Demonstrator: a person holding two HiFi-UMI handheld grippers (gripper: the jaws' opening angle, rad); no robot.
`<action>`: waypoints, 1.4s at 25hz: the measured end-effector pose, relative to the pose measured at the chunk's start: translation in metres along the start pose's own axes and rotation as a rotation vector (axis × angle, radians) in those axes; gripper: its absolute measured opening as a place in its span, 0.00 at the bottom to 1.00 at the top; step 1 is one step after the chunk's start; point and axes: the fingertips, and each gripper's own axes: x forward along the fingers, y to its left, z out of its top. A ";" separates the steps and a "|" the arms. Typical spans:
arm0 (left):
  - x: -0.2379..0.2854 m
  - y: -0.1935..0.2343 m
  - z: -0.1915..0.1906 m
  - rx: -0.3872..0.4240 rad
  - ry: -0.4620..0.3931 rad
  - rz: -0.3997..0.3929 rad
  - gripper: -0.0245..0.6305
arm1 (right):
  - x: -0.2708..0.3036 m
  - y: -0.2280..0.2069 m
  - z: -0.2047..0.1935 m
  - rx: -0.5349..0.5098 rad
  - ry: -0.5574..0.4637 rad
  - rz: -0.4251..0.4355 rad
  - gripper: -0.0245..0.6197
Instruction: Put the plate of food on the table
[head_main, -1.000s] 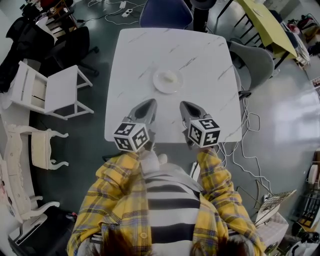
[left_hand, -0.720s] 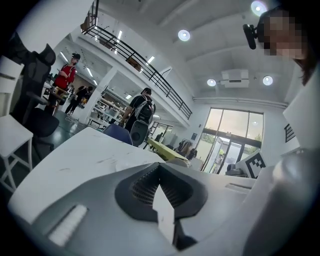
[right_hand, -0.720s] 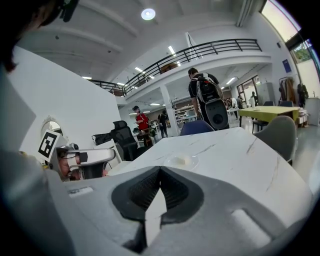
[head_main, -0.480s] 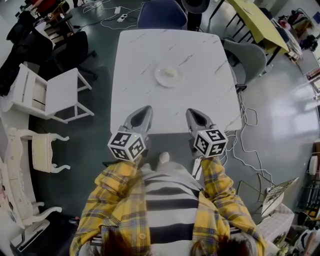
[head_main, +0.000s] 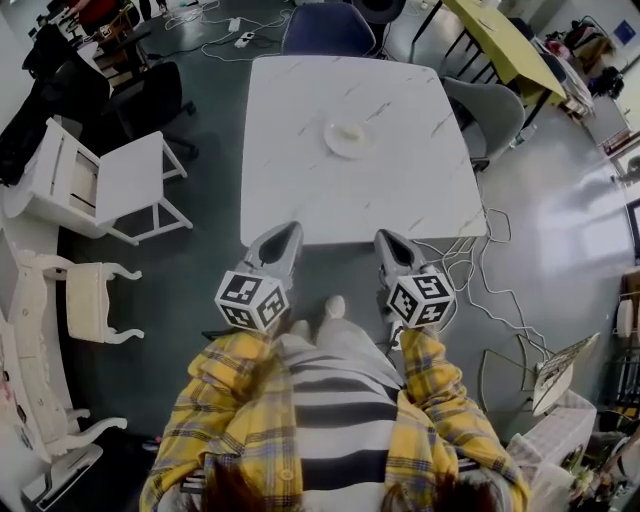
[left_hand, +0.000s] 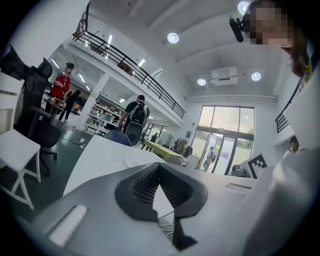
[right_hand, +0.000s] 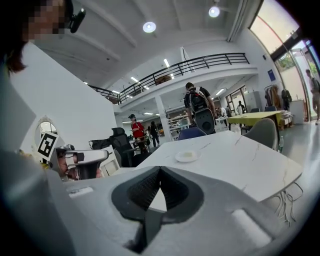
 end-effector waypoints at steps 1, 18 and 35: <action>-0.005 -0.001 -0.002 -0.003 -0.001 -0.004 0.03 | -0.005 0.004 -0.002 0.001 -0.005 -0.006 0.04; -0.018 -0.023 -0.023 -0.021 0.008 -0.043 0.03 | -0.048 0.003 -0.025 -0.003 0.003 -0.112 0.04; 0.020 -0.036 -0.024 -0.022 0.018 -0.031 0.03 | -0.041 -0.028 -0.010 0.025 -0.015 -0.095 0.04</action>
